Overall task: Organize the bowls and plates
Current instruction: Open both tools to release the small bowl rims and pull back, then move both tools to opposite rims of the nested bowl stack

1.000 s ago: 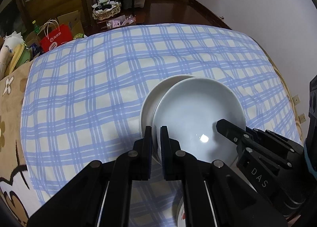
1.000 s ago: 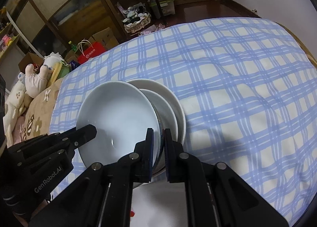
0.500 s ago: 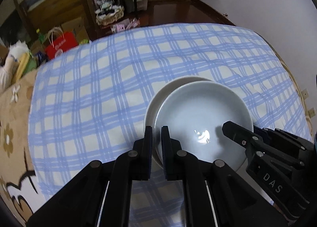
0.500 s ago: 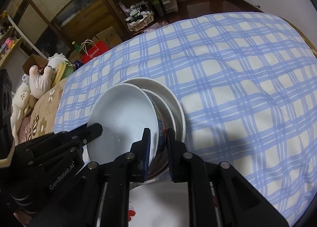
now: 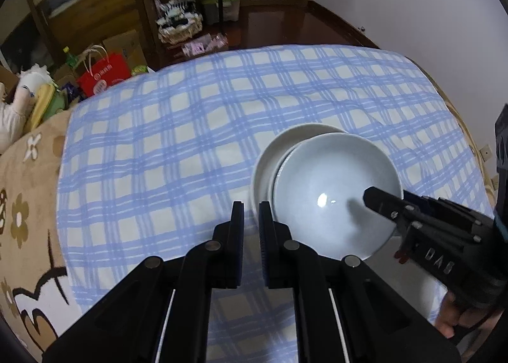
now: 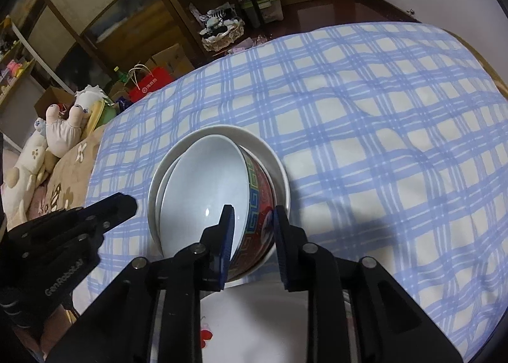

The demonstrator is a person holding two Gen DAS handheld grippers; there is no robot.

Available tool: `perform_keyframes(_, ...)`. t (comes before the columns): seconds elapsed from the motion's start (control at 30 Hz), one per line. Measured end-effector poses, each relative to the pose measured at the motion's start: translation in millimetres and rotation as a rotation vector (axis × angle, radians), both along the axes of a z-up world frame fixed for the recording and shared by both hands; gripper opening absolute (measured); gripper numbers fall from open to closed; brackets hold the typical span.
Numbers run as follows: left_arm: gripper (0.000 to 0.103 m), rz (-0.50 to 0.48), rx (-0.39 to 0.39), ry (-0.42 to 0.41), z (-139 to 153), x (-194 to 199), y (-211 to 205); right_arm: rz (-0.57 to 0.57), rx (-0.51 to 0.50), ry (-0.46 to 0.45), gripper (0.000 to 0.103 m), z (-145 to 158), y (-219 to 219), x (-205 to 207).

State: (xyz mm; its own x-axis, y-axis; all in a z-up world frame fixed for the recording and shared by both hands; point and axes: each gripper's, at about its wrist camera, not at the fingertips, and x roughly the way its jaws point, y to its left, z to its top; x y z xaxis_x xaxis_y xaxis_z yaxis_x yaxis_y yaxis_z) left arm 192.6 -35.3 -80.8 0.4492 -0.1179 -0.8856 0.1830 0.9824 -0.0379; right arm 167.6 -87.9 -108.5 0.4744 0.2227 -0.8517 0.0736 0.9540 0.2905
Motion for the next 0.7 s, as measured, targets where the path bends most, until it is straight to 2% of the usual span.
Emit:
perform_keyframes(0.07,0.012,0.011,0.014,-0.02,-2,-2,3,0.0,0.008,0.003,0.026,0,-1,1)
perform_keyframes(0.37,0.015,0.025,-0.027,-0.033,-12,1,12,-0.037,0.035,-0.049,0.027,17,-15,-6)
perform_keyframes(0.43,0.015,0.022,-0.024,-0.028,-15,3,13,-0.054,0.022,-0.062,0.041,23,-21,-8)
perform_keyframes(0.47,0.015,0.022,-0.023,-0.027,-15,4,13,-0.064,0.011,-0.071,0.053,26,-24,-10)
perform_keyframes(0.5,0.016,0.025,-0.026,-0.026,-16,5,15,-0.071,-0.002,-0.082,0.058,29,-27,-11)
perform_keyframes(0.57,0.019,0.03,-0.035,-0.02,-16,8,17,-0.076,-0.036,-0.091,0.059,34,-30,-13)
perform_keyframes(0.63,0.023,0.03,-0.046,-0.016,-15,11,18,-0.089,-0.055,-0.098,0.069,37,-35,-13)
perform_keyframes(0.7,0.033,0.034,-0.053,-0.02,-14,13,19,-0.105,-0.053,-0.107,0.083,38,-41,-13)
